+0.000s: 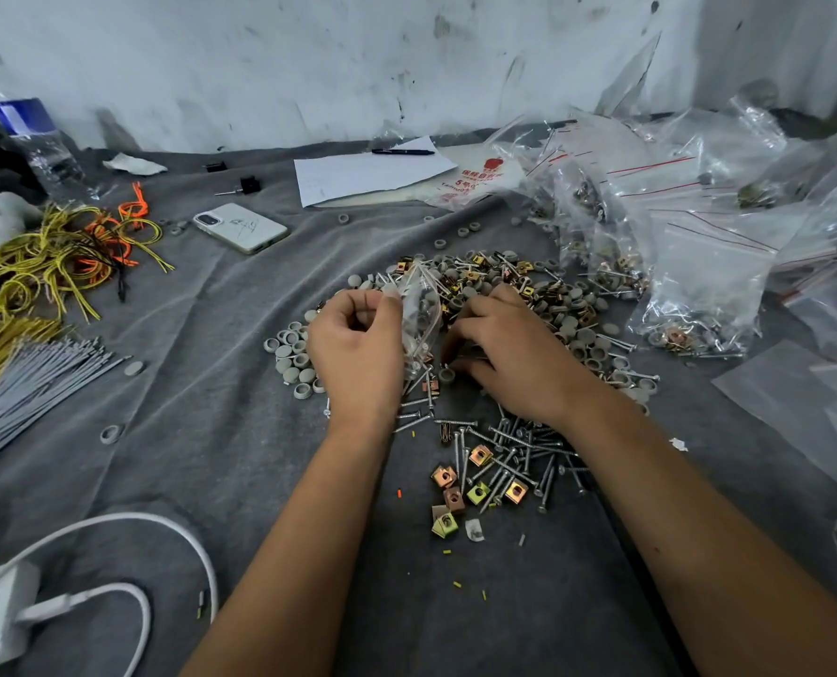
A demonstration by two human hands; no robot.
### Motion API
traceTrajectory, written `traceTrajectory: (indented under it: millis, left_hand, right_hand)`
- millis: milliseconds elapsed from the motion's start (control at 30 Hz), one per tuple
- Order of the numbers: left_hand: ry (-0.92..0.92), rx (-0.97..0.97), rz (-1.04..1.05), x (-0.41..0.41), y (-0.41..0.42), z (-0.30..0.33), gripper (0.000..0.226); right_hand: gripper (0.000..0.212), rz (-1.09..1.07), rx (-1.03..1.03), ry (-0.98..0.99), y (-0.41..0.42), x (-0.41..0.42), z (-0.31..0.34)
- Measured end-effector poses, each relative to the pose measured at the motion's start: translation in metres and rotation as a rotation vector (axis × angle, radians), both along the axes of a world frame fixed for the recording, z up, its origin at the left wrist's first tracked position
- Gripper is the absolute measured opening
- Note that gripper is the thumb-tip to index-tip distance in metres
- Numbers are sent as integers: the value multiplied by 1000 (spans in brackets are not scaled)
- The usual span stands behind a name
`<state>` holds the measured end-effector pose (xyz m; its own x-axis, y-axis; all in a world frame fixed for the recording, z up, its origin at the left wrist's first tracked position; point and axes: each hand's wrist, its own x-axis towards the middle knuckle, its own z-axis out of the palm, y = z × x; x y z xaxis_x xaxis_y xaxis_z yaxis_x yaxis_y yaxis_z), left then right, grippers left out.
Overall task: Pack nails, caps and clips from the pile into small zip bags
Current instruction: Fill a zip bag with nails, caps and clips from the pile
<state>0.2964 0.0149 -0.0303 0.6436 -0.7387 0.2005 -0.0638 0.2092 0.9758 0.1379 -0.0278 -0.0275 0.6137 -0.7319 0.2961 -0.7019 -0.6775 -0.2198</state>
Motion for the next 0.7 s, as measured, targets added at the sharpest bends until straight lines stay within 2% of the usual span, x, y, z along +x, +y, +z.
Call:
traceTrajectory:
  millis: [167,267,367,433,567,700]
  left_hand:
    - [-28,7,-15,-2,1,1,16]
    - [-74,24,-45,-3,2,2,22]
    - [-121,51,-105,-5,2,1,18]
    - [-164,62,-129,-8,3,2,15]
    - [-232,41,-142,-10,4,2,15]
    - [-236,52,-141,-10,5,2,15]
  right_hand:
    - [14,-30,38,-82,2,-4,-1]
    - [11,-59,48,-337,2,-5,3]
    - [11,-68,-114,-564,3,-6,10]
    - [11,-7,-166,-565,4,-5,12]
    - [15,101,-189,-450,7,-1,12]
    - [16,35,-199,-541,5,-7,14]
